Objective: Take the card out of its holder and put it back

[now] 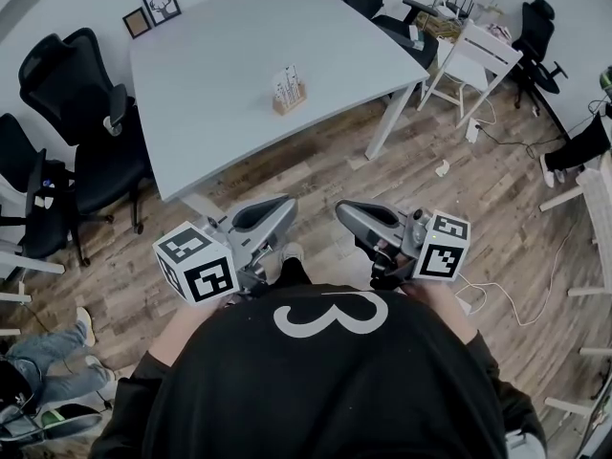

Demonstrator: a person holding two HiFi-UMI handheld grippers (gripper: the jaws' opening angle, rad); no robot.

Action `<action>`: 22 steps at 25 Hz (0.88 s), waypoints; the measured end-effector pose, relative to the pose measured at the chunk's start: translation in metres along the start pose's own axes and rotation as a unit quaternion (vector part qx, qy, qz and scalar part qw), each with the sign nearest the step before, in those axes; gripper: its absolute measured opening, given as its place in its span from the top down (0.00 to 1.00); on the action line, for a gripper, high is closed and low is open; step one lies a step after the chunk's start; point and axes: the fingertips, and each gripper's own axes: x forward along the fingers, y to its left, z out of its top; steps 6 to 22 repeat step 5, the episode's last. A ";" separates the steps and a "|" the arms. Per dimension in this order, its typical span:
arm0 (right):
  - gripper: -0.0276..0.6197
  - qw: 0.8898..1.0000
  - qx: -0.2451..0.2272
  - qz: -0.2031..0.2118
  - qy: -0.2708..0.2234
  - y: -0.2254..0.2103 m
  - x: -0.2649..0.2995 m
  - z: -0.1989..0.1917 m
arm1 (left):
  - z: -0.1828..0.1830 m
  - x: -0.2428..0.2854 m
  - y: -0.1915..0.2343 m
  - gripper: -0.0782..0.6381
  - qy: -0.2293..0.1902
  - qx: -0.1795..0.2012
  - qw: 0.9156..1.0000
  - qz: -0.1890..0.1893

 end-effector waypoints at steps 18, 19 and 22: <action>0.94 1.000 0.001 -0.001 -0.005 0.002 -0.005 0.000 | -0.003 0.000 -0.002 0.87 0.003 -0.003 1.000 0.003; 0.94 1.000 0.001 -0.001 -0.005 0.002 -0.005 0.000 | -0.003 0.000 -0.002 0.87 0.003 -0.003 1.000 0.003; 0.94 1.000 0.001 -0.001 -0.005 0.002 -0.005 0.000 | -0.003 0.000 -0.002 0.87 0.003 -0.003 1.000 0.003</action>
